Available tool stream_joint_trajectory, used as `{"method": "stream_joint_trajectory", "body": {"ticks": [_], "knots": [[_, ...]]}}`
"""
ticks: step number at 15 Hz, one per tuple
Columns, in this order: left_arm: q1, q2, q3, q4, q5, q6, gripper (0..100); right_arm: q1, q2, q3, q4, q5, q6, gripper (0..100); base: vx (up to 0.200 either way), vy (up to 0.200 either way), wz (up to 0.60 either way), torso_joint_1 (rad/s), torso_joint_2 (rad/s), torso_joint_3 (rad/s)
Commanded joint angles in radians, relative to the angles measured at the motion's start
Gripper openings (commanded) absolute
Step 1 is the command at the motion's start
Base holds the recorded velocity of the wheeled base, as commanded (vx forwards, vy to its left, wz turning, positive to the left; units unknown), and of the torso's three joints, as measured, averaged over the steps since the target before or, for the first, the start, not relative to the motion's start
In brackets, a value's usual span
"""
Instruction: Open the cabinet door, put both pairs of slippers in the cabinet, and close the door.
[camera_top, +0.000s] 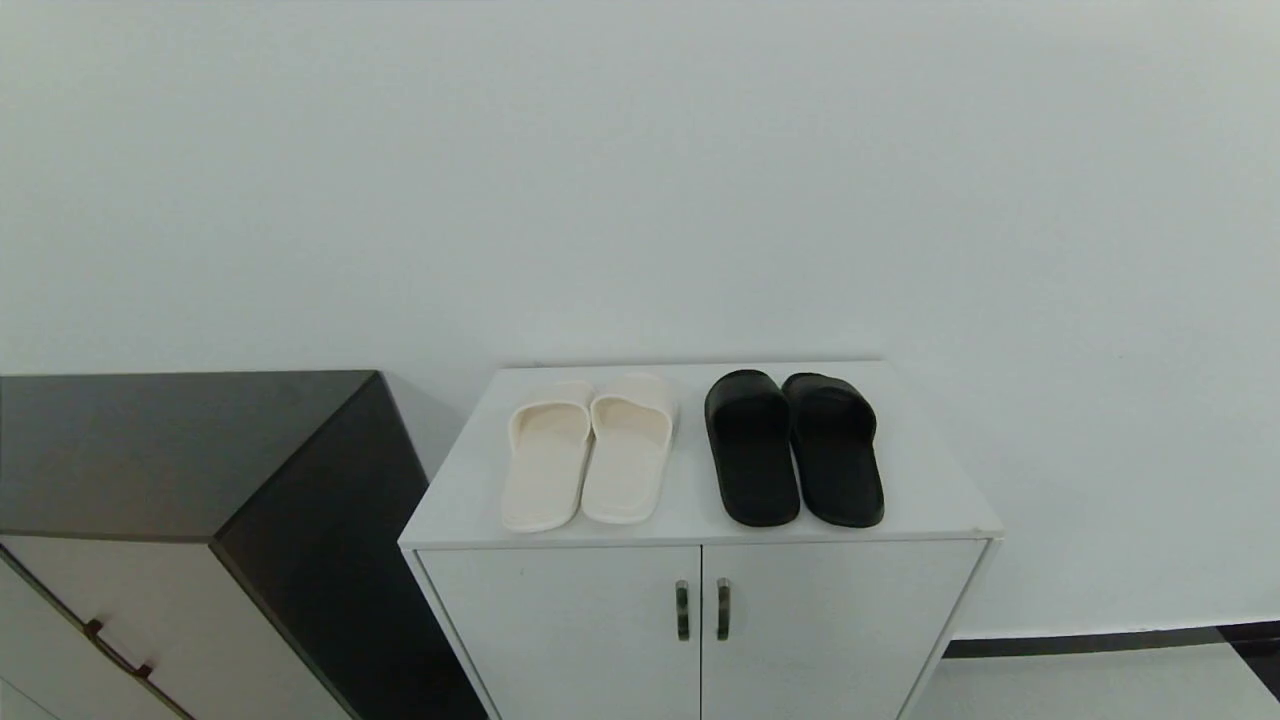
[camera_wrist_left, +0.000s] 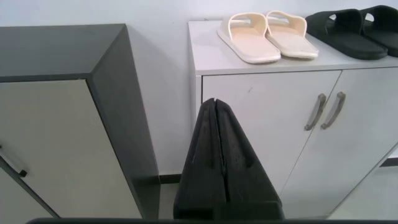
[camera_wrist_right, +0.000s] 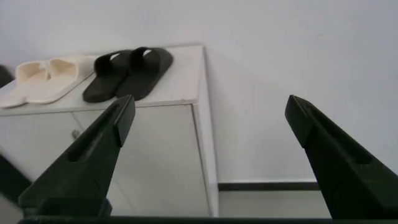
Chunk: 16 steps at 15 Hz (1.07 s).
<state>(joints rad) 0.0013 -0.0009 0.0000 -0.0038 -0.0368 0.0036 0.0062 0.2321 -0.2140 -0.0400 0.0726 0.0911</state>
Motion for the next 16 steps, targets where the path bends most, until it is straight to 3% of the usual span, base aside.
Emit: {"method": "stream_joint_trajectory", "body": {"ticks": [1, 3, 7, 8, 10, 16], "knots": [[0.000, 0.001, 0.000, -0.001, 0.000, 0.001, 0, 0.040, 0.500, -0.130, -0.135, 0.085, 0.012, 100, 0.000, 0.000, 0.00, 0.000, 0.00, 0.000], [0.000, 0.001, 0.000, -0.001, 0.002, 0.004, 0, 0.147, 0.699, -0.180, -0.247, 0.047, 0.018, 100, 0.000, 0.000, 0.00, 0.000, 0.00, 0.000], [0.000, 0.001, 0.000, -0.001, 0.002, 0.007, 0, 0.532, 0.917, -0.323, -0.255, -0.232, 0.173, 100, 0.000, 0.000, 0.00, 0.000, 0.00, 0.000], [0.000, 0.001, 0.000, -0.001, 0.002, 0.007, 0, 0.583, 0.974, -0.363, -0.256, -0.277, 0.187, 100, 0.000, 0.000, 0.00, 0.000, 0.00, 0.000], [0.000, 0.001, 0.000, -0.001, 0.002, 0.007, 0, 0.630, 1.115, -0.443, -0.279, -0.339, 0.203, 100, 0.000, 0.000, 0.00, 0.000, 0.00, 0.000], [0.000, 0.001, 0.000, -0.001, 0.000, 0.006, 0, 0.640, 1.533, -0.608, -0.583, -0.494, 0.177, 100, 0.000, 0.000, 0.00, 0.000, 0.00, 0.000]]}}
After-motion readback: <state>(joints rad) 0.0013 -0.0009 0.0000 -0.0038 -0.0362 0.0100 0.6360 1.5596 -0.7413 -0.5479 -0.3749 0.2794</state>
